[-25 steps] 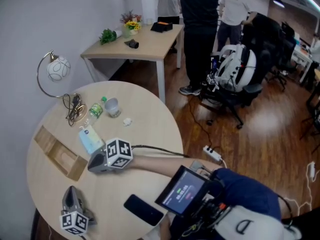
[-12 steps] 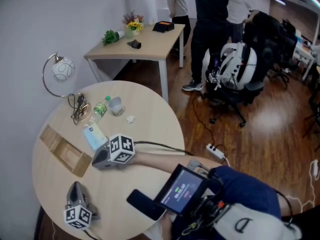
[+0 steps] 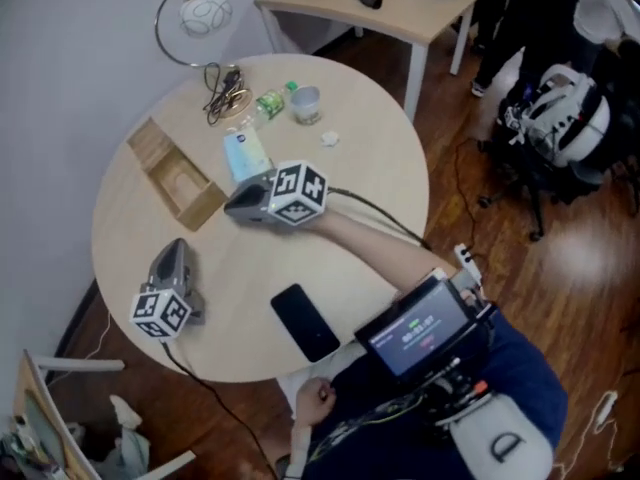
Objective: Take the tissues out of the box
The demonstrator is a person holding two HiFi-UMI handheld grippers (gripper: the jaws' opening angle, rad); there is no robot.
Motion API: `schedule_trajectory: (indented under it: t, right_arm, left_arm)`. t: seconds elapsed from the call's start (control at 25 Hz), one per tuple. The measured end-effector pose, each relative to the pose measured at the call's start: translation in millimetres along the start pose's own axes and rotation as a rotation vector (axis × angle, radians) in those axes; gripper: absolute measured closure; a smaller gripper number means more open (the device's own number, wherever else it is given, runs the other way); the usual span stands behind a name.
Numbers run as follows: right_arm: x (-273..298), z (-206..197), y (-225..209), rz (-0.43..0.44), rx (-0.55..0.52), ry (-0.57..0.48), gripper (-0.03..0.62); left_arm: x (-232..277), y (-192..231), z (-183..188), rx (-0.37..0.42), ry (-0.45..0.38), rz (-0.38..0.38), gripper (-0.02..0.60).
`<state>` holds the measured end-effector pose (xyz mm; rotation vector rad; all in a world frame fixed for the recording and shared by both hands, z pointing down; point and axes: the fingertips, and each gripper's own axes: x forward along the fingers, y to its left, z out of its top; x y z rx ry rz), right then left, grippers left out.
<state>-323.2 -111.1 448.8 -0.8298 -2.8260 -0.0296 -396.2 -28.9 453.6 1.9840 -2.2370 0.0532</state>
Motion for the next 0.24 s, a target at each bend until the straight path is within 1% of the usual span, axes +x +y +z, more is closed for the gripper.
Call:
schedule_trajectory:
  t: [0.24]
  right_arm:
    - [-8, 6, -11, -0.022, -0.006, -0.011, 0.588]
  left_arm:
    - [12, -1, 5, 0.008, -0.007, -0.032, 0.577]
